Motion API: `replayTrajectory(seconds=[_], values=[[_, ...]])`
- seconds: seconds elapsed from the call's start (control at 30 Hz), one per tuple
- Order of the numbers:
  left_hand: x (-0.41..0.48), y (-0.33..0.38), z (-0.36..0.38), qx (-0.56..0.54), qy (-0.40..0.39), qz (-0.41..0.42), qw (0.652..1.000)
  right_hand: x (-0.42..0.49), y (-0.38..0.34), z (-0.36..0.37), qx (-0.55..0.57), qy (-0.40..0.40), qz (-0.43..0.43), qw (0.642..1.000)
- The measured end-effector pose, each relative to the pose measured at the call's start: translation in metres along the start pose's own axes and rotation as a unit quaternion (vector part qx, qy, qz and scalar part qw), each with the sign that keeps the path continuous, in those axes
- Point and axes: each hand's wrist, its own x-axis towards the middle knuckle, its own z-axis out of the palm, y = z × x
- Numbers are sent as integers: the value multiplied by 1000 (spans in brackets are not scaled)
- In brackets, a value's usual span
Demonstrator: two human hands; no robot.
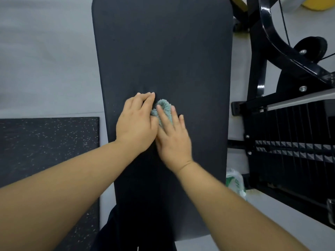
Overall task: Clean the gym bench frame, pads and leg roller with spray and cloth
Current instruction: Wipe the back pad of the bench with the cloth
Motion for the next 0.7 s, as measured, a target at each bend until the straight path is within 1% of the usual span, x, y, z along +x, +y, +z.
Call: replayTrajectory(seconds=[0.03, 0.07, 0.1, 0.13, 0.2, 0.27, 0.3, 0.33, 0.37, 0.4, 0.43, 0.47, 0.5, 0.53, 0.57, 0.6, 0.63, 0.7], values=[[0, -3, -2, -4, 1, 5, 1000, 0, 18, -3, -16, -2, -28, 999], [0, -5, -4, -7, 0, 11, 1000, 2, 38, -7, -37, 3, -21, 999], [0, -8, -6, -10, -3, 18, 1000, 5, 57, -12, -59, 13, 21, 998], [-1, -11, -7, -11, -10, 24, 1000, 9, 75, -17, -65, 25, 89, 994], [-3, -15, -9, -15, -23, 31, 999, 24, 92, -27, -36, 42, 230, 972], [-3, -19, -12, -26, -19, 36, 999, 48, 76, -25, 2, 70, 341, 938], [-1, -21, -15, -31, -5, 37, 999, 62, 58, -21, 12, 80, 371, 925], [3, -23, -18, -36, 14, 34, 999, 75, 36, -16, 22, 86, 370, 925], [7, -26, -23, -39, 34, 27, 998, 86, 12, -9, 22, 89, 341, 936], [13, -28, -29, -41, 52, 15, 998, 95, -11, -2, 13, 82, 287, 954], [18, -31, -35, -40, 65, 0, 997, 100, -31, 3, 3, 59, 214, 975], [24, -34, -41, -39, 71, -16, 997, 104, -41, 5, 0, 33, 120, 992], [30, -37, -48, -38, 74, -30, 996, 106, -39, 5, 9, 10, 28, 1000], [36, -39, -54, -35, 74, -38, 996, 111, -25, 5, 14, 0, -46, 999], [42, -40, -61, -31, 72, -41, 996, 115, -5, -1, 9, -1, -83, 997], [47, -40, -66, -26, 68, -41, 996, 119, 18, -8, -8, 9, -74, 997], [53, -39, -71, -20, 63, -39, 997, 125, 42, -17, -19, 24, -30, 999], [66, -39, -78, -12, 49, -38, 998, 142, 82, -36, 0, 19, 122, 992]])
